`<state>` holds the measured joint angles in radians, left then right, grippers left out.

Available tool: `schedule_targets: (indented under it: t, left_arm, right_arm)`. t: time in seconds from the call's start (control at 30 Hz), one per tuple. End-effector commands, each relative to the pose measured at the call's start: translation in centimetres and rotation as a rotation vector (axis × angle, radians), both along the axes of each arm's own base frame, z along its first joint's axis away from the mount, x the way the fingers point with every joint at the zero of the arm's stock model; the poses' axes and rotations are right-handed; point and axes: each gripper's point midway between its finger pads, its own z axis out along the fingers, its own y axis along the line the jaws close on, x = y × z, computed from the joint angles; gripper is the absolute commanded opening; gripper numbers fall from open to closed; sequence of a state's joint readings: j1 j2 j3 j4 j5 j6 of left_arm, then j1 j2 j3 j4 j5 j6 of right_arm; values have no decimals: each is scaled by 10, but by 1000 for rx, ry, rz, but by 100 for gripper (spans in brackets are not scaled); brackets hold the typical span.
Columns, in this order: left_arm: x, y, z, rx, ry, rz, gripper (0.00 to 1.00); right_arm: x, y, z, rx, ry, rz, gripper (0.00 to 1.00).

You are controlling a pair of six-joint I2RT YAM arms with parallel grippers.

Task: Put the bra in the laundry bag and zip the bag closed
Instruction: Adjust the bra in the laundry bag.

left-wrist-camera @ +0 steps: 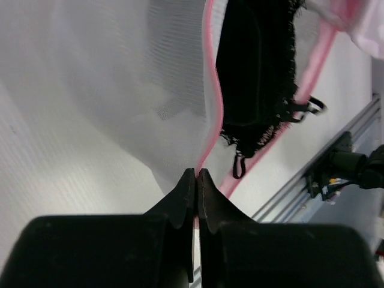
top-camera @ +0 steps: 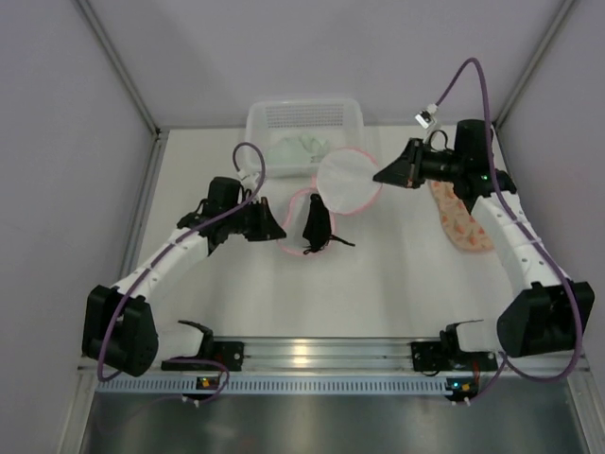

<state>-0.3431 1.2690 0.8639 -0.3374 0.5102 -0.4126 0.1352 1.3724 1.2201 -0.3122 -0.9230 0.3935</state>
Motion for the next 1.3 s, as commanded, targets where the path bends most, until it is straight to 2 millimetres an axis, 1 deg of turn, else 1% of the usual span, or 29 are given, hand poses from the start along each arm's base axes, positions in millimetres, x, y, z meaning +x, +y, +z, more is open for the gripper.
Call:
schedule_targets:
  t: [0.0,0.03,0.07,0.13,0.2,0.23,0.3,0.33,0.37,0.4,0.47,0.5,0.57,0.6,0.63,0.67,0.7,0.73,0.77,0.83,0.87,0.9,0.93,0.97,1.0,1.03,1.1,1.17,1.27]
  left_arm:
    - [-18,-6,2,-114,119,-1,0]
    - [-13,-5,7,-156,118,11,0]
    - [-15,-6,8,-188,142,12,0]
    - [-18,-5,4,-214,181,37,0]
    - [-20,-1,-5,-189,178,47,0]
    - [-15,5,-10,-155,154,78,0]
    - [-15,16,-21,-77,150,112,0]
    - [-17,22,-27,-37,146,121,0]
    - [-16,23,-26,-32,135,121,0]
    - [-20,24,-28,-28,147,120,0]
    - [-27,21,-25,-54,159,101,0]
    - [-29,18,-19,-75,157,93,0]
    - [-30,6,5,-155,163,53,0]
    - [-31,1,18,-189,151,26,0]
    - [-28,-6,38,-232,115,-13,0]
    - [-38,-16,57,-315,123,-89,0]
    - [-36,-19,69,-347,94,-106,0]
    - [-35,-20,77,-359,90,-102,0]
    - [-28,-17,72,-338,92,-57,0]
    - [-19,-3,40,-249,171,69,0]
    - [-18,7,15,-198,215,127,0]
    - [-11,24,-13,-115,251,226,0]
    - [-15,36,-31,-65,296,268,0]
    - [-20,49,-49,-27,341,310,0]
    - [-22,60,-60,22,354,347,0]
    - [-26,63,-65,41,357,344,0]
    - [-32,64,-69,49,362,337,0]
    - [-29,61,-60,26,316,308,0]
    - [-24,47,-33,-37,227,206,4]
  right_arm:
    - [-37,0,29,-8,-61,89,0]
    - [-41,-1,39,-11,-85,93,0]
    - [-44,-2,55,-12,-128,91,0]
    - [-51,-6,65,-39,-171,71,0]
    - [-47,-15,45,-114,-157,15,0]
    - [-42,-21,22,-168,-109,-22,0]
    - [-40,-27,-12,-235,-33,-29,0]
    - [-51,-26,-27,-235,36,6,0]
    - [-56,-23,-26,-216,49,30,0]
    - [-61,-20,-20,-189,56,43,0]
    - [-62,-16,4,-141,-28,42,0]
    - [-62,-15,8,-121,-30,27,0]
    - [-66,-10,17,-95,-19,57,0]
    - [-71,-6,34,-55,-19,76,0]
    - [-70,-5,69,-8,-115,91,0]
    - [-74,-6,91,30,-147,73,0]
    - [-73,-10,110,53,-203,61,0]
    - [-73,-11,120,63,-241,51,0]
    - [-70,-12,118,56,-236,34,0]
    - [-50,-20,69,-18,-126,-63,0]
    - [-40,-26,42,-89,-113,-93,0]
    - [-31,-36,-5,-174,-29,-156,0]
    - [-31,-38,-28,-206,18,-150,0]
    - [-35,-42,-58,-271,69,-108,0]
    - [-40,-45,-83,-331,116,-104,0]
    - [-45,-44,-94,-352,132,-81,0]
    - [-55,-43,-105,-369,131,-50,0]
    - [-59,-40,-97,-346,107,-45,0]
    - [-58,-32,-78,-279,90,-36,0]
